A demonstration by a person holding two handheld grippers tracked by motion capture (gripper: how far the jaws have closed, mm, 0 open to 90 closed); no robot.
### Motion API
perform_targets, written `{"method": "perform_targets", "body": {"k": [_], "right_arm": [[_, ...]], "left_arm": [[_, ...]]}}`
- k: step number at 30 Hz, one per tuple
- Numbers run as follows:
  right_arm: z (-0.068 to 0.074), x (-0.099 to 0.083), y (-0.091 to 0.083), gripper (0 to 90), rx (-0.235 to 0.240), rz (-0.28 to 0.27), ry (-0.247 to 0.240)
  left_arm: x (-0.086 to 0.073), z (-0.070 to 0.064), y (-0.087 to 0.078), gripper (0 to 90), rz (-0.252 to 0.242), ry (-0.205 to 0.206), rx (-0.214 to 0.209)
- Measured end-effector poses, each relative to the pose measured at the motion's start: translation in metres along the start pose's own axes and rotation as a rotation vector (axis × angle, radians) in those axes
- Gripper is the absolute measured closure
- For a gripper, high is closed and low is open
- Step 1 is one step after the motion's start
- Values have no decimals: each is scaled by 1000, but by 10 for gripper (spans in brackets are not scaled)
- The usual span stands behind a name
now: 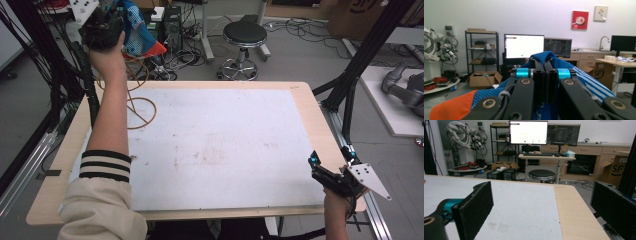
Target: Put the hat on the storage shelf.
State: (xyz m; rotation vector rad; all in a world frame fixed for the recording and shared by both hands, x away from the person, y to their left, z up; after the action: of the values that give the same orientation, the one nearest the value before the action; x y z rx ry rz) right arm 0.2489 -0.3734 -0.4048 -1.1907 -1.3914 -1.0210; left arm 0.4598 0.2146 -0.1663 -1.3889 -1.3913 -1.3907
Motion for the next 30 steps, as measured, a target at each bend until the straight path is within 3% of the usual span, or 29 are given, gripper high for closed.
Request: {"method": "perform_targets", "body": {"k": [13, 30], "right_arm": [[3, -1, 3, 43, 18, 10, -17], [6, 0, 4, 43, 24, 9, -28]], "left_arm": [[-8, 42, -5, 883, 40, -31, 79], [-37, 71, -15, 878, 105, -58, 114]]}}
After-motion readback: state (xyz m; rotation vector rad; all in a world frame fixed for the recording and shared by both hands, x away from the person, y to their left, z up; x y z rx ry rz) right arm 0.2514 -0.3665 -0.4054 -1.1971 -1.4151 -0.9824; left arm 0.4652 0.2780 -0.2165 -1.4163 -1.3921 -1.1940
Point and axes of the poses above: each handheld gripper's, and its own axes: y roughly forward along the jaws, x roughly out of its top, z roughly to its left, the point moved 1 cm from there along y, roughly forward along the jaws, and after that the axes turned 8 degrees about -y, right-handed, at the moved point
